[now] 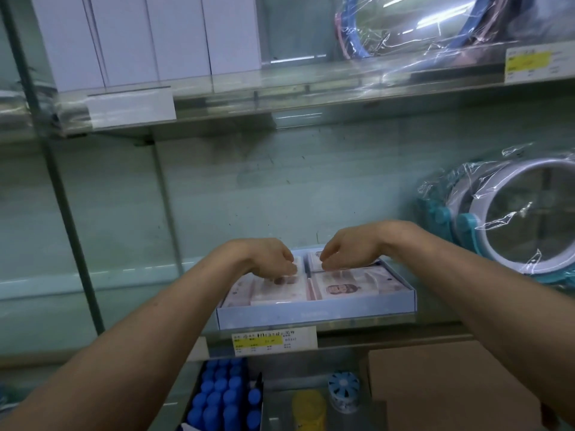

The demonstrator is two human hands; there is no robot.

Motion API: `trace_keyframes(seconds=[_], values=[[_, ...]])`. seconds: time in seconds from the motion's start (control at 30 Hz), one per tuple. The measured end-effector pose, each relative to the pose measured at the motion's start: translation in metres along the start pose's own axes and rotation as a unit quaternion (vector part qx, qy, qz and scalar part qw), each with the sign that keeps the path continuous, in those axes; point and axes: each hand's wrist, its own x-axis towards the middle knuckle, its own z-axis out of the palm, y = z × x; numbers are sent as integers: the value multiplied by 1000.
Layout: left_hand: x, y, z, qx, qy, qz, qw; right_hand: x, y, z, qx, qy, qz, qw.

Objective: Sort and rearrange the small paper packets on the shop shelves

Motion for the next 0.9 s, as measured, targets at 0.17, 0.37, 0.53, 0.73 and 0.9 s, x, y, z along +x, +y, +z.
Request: trace_keyframes(seconds=[0.17, 0.37, 0.53, 0.73, 0.9], values=[[14, 3, 13, 65, -23, -33, 997, 23, 0, 15, 8, 13, 52, 999], [12, 2, 13, 46, 14, -36, 998, 20, 1, 12, 16, 10, 43, 999], [0, -3, 8, 9, 16, 1, 1000, 4, 1, 4, 43, -30, 1, 999], [-4, 8, 10, 29, -19, -16, 999, -1, -1, 10, 39, -55, -6, 998], [-24, 20, 12, -39, 81, -11, 996, -24, 0, 10, 19, 38, -30, 999]])
